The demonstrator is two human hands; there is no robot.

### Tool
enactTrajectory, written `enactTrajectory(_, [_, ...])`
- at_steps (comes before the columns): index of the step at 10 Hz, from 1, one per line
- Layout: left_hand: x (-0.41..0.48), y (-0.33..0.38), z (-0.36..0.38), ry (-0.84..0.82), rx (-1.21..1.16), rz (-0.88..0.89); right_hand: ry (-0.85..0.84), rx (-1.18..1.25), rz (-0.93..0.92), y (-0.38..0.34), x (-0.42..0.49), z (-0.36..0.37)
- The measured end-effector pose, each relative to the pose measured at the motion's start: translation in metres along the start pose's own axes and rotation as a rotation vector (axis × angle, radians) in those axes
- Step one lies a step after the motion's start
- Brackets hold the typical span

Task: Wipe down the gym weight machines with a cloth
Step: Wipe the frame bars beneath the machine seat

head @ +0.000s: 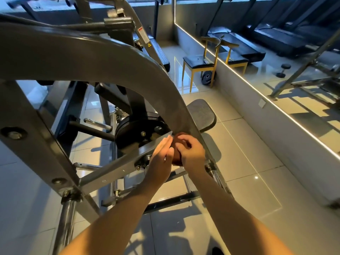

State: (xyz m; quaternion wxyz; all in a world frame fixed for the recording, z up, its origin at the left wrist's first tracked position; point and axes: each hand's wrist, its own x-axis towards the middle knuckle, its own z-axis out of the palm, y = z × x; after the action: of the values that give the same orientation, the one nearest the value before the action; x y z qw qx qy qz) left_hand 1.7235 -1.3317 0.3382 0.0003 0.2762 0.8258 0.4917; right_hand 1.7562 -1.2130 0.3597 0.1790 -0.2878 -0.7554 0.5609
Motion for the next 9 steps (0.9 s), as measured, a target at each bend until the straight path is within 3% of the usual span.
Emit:
enactTrajectory(1, [-0.001, -0.004, -0.007, 0.01, 0.076, 0.039, -0.104, -0.1, 0.075, -0.008, 0.003, 0.0])
enactTrajectory(2, [-0.013, -0.021, -0.006, -0.019, 0.066, 0.033, -0.004, -0.056, -0.063, -0.009, -0.005, -0.002])
enactTrajectory(3, [-0.034, -0.012, -0.015, 0.026, -0.156, -0.076, -0.138, -0.019, -0.275, -0.003, -0.022, 0.014])
enactTrajectory(4, [-0.044, -0.012, -0.022, 0.172, -0.403, -0.185, -0.27, -0.045, -0.301, -0.01, -0.032, 0.041])
enactTrajectory(5, [-0.044, -0.036, -0.036, 0.291, -0.195, -0.163, -0.282, -0.237, -0.512, -0.009, -0.038, 0.064])
enactTrajectory(7, [-0.03, -0.062, -0.047, 0.518, 0.193, -0.067, -0.23, -0.072, -0.565, -0.017, -0.024, 0.067])
enactTrajectory(8, [-0.013, -0.061, -0.022, 0.273, 0.329, 0.019, -0.243, -0.012, -0.335, -0.009, -0.012, 0.065])
enactTrajectory(9, [-0.005, -0.069, -0.007, 0.215, 0.436, -0.015, -0.241, -0.002, -0.285, -0.009, -0.012, 0.065])
